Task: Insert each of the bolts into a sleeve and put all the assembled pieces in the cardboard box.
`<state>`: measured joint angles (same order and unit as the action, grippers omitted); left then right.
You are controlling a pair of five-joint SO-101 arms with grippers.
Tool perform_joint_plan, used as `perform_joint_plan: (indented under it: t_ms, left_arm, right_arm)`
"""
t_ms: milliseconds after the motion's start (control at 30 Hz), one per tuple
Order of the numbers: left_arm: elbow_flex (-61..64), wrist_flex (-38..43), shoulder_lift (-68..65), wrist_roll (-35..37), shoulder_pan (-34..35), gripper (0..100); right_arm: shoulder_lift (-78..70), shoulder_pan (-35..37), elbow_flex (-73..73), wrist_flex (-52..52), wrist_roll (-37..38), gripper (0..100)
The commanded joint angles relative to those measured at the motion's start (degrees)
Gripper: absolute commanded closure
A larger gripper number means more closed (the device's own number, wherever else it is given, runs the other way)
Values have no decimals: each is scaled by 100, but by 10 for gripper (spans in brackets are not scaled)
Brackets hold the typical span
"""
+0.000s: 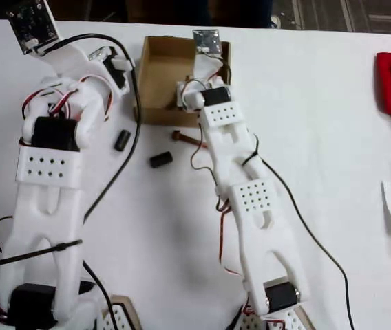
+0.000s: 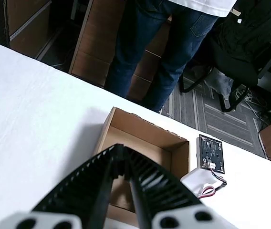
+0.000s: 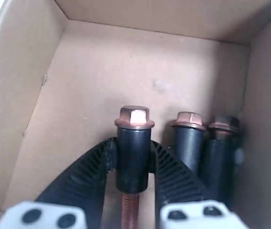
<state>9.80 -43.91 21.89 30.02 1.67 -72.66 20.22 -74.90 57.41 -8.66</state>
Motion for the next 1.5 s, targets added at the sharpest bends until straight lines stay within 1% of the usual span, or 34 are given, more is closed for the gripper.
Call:
perform_joint_plan:
  t_ms: [0, 300, 467, 900, 1133, 1400, 1467]
  left_arm:
    - [-22, 132, 211, -35, -9, 974]
    - [-22, 132, 211, -35, -9, 974]
    - [-22, 132, 211, -35, -9, 974]
    - [-22, 132, 211, -35, -9, 974]
    - [-22, 132, 211, -35, -9, 974]
    - [-22, 132, 211, -35, -9, 974]
    - [-22, 132, 211, -35, -9, 974]
  right_arm:
    - [154, -92, -97, -119, -35, 974]
    - [154, -92, -79, -92, -26, 972]
    - [154, -92, -44, -92, -26, 906]
    - [233, -75, -97, -31, -26, 914]
    - [787, -110, -633, 760, -26, 912]
    - [1174, -532, -1996, 1833, -26, 911]
    - [1235, -646, -2110, 2062, -26, 911]
